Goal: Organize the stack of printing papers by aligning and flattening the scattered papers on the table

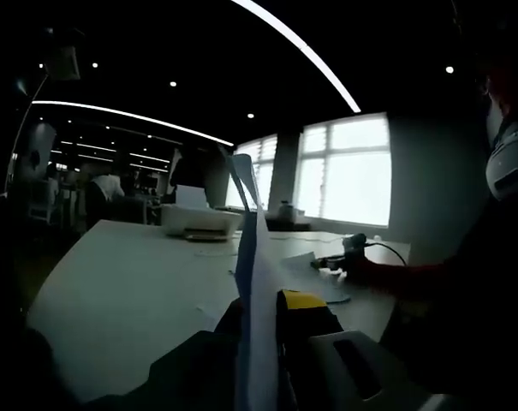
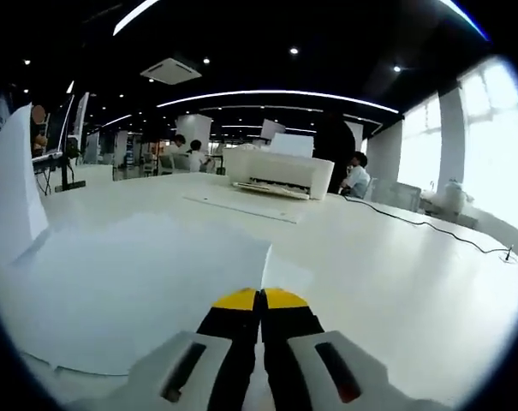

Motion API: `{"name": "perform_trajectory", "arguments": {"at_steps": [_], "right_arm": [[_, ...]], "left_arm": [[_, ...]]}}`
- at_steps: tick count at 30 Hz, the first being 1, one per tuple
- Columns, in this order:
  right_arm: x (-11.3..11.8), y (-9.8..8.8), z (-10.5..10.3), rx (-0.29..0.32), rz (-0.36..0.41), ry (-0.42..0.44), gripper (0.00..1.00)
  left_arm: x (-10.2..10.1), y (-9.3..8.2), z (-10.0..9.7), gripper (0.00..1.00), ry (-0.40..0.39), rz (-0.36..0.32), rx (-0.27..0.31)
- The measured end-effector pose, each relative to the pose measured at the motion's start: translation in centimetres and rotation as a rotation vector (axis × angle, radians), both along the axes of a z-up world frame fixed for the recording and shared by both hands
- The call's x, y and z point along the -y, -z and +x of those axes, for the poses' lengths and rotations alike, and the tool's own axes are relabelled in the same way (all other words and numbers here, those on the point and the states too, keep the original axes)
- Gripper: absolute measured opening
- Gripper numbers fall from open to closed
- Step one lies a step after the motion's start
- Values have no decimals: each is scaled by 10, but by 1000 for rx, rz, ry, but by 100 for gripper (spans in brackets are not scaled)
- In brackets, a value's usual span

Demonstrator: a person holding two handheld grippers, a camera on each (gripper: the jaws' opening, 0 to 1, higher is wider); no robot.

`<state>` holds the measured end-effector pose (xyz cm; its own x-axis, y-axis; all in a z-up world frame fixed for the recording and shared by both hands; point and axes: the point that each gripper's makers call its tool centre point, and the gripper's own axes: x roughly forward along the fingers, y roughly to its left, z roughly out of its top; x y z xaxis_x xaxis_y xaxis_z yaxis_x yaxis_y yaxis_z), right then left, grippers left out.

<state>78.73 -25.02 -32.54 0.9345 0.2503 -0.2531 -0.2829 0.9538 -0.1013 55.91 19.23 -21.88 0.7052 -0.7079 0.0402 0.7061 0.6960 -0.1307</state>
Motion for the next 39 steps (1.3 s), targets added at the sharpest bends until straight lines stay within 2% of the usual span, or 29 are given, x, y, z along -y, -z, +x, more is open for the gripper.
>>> {"name": "perform_trajectory", "arguments": {"at_steps": [11, 17, 22, 39], "right_arm": [[3, -12, -3, 47, 40, 9, 0], [4, -15, -3, 50, 66, 10, 0], [11, -20, -2, 38, 129, 27, 0], [13, -36, -11, 50, 161, 8, 0]], "left_arm": [[3, -3, 2, 6, 3, 8, 2], [1, -3, 2, 6, -1, 12, 1], [-1, -4, 3, 6, -5, 12, 3], [4, -3, 6, 6, -9, 13, -1]]}}
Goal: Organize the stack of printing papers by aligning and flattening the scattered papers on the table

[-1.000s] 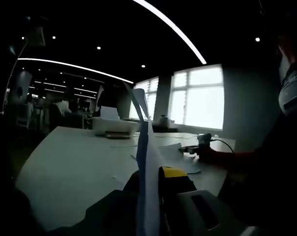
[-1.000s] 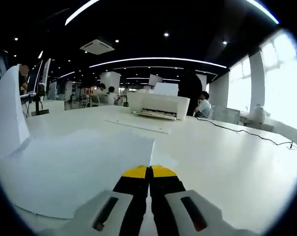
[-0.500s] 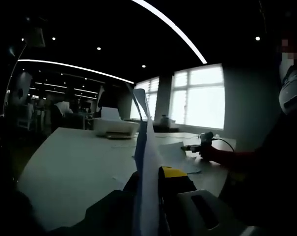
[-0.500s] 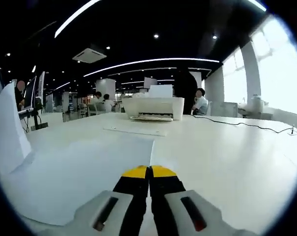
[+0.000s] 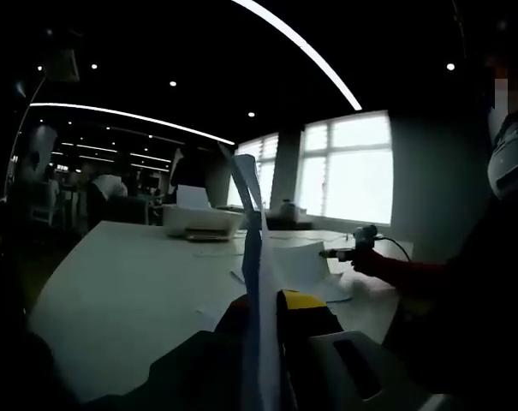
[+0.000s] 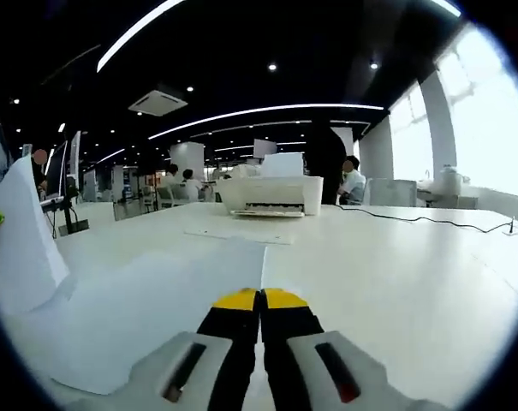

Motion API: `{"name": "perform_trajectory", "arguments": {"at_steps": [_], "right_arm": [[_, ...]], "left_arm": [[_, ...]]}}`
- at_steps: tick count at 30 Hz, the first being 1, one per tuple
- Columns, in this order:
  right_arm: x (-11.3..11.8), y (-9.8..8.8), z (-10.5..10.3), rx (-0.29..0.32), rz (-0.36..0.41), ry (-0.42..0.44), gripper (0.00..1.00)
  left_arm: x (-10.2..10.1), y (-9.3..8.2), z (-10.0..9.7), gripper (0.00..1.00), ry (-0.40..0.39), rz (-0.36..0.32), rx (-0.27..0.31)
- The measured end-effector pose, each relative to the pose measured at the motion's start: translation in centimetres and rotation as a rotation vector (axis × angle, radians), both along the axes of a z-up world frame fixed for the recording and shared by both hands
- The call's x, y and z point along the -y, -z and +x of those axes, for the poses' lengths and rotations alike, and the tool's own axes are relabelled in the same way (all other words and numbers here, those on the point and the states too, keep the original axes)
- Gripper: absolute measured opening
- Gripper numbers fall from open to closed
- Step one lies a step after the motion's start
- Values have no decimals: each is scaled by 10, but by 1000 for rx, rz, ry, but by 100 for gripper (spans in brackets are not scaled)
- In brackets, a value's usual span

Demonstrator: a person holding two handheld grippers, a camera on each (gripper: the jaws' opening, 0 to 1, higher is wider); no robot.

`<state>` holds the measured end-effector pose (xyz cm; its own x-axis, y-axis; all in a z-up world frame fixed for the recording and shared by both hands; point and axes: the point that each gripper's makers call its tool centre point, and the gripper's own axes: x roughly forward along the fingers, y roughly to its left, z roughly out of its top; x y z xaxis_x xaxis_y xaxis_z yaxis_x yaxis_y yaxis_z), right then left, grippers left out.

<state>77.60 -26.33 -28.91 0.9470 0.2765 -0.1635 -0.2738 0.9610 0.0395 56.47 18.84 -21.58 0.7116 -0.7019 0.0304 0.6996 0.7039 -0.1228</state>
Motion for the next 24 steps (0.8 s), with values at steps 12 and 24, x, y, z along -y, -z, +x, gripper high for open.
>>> {"name": "perform_trajectory", "arguments": {"at_steps": [12, 24], "right_arm": [[2, -15, -12, 21, 26, -12, 0], [-17, -40, -26, 42, -6, -77, 0]], "left_arm": [[9, -3, -1, 6, 9, 7, 5], [7, -1, -1, 6, 6, 6, 0]]}}
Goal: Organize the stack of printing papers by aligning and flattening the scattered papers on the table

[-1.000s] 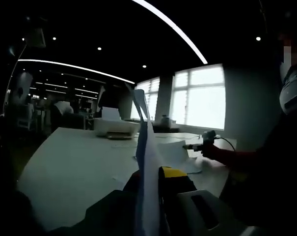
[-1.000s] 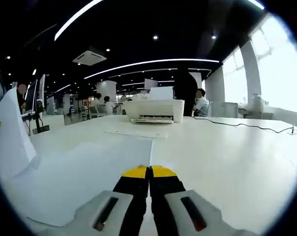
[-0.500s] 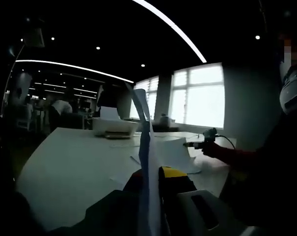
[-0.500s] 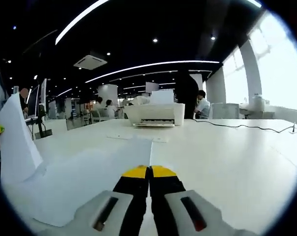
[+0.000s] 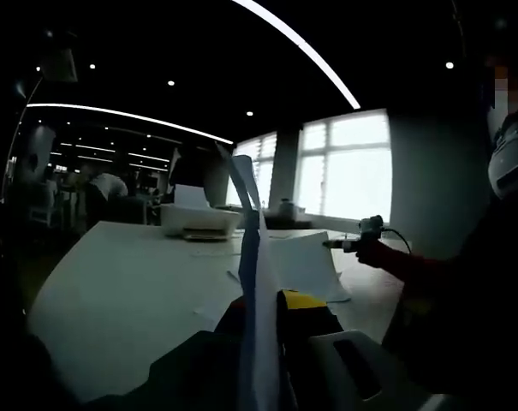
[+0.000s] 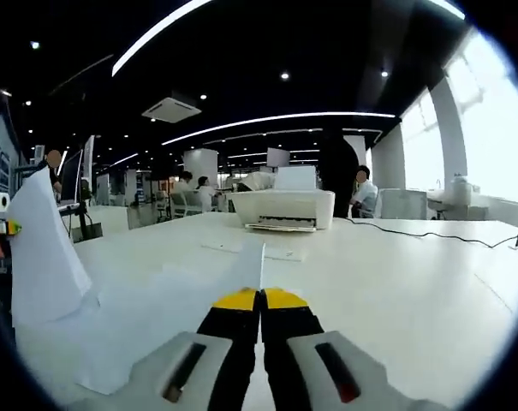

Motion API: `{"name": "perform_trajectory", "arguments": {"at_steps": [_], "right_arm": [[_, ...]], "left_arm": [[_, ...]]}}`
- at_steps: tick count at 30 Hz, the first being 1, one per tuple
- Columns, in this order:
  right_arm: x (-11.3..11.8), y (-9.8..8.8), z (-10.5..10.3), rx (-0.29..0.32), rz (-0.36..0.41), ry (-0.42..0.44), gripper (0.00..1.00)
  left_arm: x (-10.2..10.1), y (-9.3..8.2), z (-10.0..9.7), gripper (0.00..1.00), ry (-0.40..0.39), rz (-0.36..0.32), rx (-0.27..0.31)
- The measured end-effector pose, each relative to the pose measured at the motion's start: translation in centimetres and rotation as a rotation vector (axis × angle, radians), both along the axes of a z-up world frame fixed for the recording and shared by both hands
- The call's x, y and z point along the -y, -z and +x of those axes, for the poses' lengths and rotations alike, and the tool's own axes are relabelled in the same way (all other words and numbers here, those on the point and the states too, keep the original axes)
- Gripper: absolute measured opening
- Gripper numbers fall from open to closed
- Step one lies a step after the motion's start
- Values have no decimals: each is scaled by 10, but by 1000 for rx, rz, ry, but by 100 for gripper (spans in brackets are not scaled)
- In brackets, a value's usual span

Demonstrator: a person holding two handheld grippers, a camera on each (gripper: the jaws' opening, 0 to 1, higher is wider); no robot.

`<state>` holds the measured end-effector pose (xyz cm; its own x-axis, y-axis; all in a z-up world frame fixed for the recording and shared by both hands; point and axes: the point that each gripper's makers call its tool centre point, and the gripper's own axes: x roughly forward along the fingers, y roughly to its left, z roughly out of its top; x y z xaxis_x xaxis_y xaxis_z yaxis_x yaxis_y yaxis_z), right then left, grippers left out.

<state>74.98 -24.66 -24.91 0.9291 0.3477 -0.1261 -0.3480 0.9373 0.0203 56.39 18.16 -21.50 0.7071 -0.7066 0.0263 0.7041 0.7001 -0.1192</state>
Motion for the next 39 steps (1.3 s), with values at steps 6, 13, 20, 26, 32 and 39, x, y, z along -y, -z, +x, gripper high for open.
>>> {"name": "perform_trajectory", "arguments": {"at_steps": [6, 13, 20, 26, 32, 39], "right_arm": [[-11, -8, -6, 11, -21, -28, 0], [-16, -17, -11, 25, -35, -56, 0], [-18, -23, -14, 33, -43, -67, 0], [-24, -32, -19, 47, -43, -80, 0], [-19, -40, -20, 67, -41, -93, 0], [-5, -52, -15, 102, -19, -105, 0]], "left_arm": [[-1, 1, 0, 6, -2, -6, -1], [-2, 2, -1, 6, 0, -6, -2], [-5, 1, 0, 6, -3, -9, 0], [-6, 1, 0, 6, -5, -11, 1], [-4, 2, 0, 6, -3, -10, 0], [-6, 2, 1, 6, -5, -10, 1]]}}
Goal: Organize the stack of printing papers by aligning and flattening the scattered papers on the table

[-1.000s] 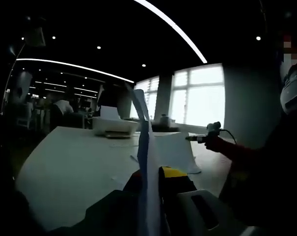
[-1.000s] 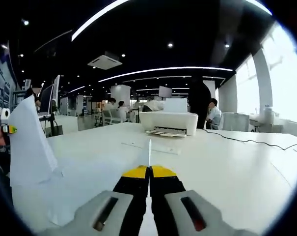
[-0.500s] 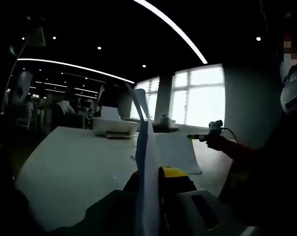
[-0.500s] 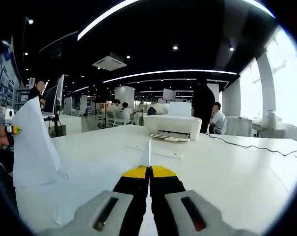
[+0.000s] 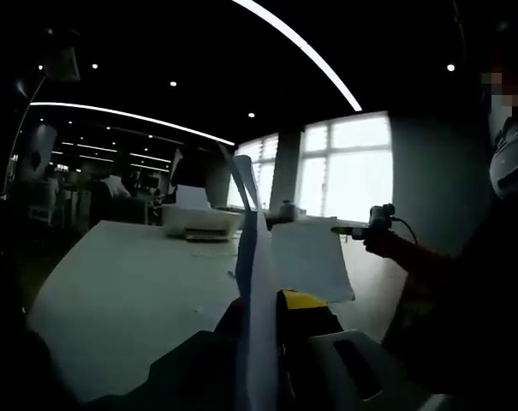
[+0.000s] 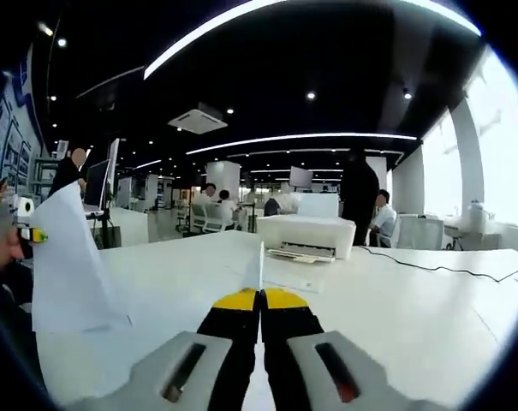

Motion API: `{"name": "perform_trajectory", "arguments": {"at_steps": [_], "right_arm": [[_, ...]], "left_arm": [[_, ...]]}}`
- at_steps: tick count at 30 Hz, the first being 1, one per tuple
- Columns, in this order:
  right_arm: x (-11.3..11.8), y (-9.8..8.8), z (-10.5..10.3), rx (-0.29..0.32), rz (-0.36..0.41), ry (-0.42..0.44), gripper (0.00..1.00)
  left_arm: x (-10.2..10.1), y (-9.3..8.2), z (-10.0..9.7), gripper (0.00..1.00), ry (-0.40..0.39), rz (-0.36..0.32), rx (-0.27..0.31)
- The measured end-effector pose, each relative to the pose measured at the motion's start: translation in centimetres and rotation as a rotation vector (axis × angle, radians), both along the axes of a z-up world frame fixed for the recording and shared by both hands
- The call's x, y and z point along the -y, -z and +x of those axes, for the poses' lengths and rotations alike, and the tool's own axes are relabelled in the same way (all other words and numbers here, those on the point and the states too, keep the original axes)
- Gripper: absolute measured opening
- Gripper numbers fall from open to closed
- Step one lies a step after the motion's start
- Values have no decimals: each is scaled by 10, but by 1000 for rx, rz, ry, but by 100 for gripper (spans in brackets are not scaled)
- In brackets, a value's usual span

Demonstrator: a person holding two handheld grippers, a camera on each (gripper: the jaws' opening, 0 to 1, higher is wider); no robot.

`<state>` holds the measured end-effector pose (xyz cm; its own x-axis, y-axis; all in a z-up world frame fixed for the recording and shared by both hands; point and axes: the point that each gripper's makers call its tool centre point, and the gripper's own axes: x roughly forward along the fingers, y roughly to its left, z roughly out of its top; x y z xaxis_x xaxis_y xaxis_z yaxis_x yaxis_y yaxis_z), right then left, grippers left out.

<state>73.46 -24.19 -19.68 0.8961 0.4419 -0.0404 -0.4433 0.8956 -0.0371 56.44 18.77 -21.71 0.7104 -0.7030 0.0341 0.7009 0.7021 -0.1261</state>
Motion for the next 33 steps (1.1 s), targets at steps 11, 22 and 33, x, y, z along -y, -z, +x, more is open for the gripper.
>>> {"name": "perform_trajectory", "arguments": {"at_steps": [11, 22, 33], "right_arm": [[-3, -14, -6, 28, 0, -32, 0], [-11, -34, -18, 66, -5, -63, 0], [-18, -51, -31, 100, 13, -92, 0]], "left_arm": [[-1, 2, 0, 6, 0, -3, -1], [-4, 3, 1, 6, -2, -6, -1], [-4, 2, 1, 6, 0, -3, 1]]}}
